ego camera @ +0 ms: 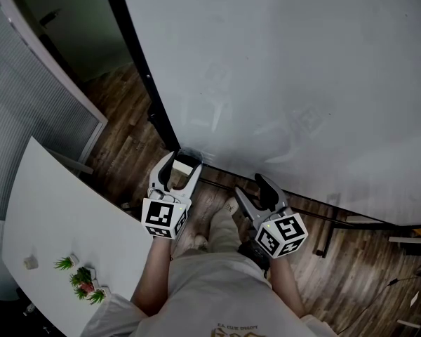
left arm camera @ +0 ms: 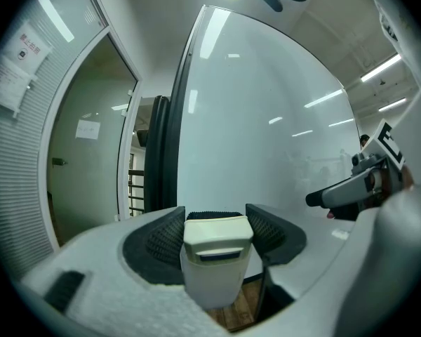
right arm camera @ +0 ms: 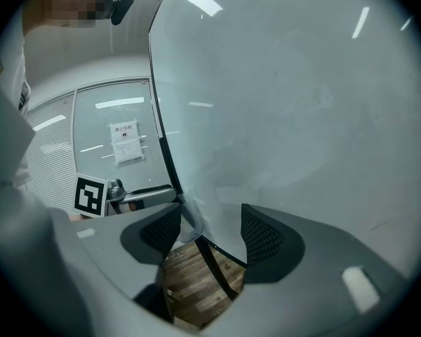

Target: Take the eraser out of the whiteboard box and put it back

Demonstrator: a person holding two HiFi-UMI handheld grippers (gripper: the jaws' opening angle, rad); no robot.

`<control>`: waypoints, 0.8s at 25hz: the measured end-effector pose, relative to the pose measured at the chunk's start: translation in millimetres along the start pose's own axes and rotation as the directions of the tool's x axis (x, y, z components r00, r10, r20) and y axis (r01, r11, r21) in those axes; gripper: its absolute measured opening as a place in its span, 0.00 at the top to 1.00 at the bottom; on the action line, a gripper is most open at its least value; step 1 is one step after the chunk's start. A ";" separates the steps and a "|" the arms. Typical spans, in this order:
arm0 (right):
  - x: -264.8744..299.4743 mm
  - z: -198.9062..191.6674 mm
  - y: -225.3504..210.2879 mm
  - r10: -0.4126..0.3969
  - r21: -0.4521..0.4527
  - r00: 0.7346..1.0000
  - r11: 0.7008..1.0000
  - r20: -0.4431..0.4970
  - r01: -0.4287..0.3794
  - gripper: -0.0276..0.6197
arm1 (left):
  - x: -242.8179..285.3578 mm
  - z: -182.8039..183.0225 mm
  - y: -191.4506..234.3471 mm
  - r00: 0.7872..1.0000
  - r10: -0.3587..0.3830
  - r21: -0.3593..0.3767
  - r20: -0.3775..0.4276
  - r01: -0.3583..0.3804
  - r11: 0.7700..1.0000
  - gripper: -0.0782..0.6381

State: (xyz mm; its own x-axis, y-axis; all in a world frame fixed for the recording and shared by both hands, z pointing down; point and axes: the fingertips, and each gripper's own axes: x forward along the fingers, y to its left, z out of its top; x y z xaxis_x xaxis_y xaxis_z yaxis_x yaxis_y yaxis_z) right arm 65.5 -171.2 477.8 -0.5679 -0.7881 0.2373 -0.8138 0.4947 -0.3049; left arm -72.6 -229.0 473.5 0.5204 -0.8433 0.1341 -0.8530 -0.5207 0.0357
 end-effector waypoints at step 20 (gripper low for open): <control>-1.0 3.0 -1.4 -0.001 -0.001 1.000 1.000 0.009 0.001 0.54 | 4.5 -11.9 0.6 1.000 0.011 -0.027 -0.022 -0.012 1.000 0.52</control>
State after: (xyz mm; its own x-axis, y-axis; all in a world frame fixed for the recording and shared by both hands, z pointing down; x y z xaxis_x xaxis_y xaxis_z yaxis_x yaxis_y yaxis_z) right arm 67.6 -172.2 475.2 -0.5657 -0.7920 0.2296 -0.8148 0.4940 -0.3034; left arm -71.2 -231.5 485.9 0.5097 -0.8460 0.1565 -0.8599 -0.5069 0.0604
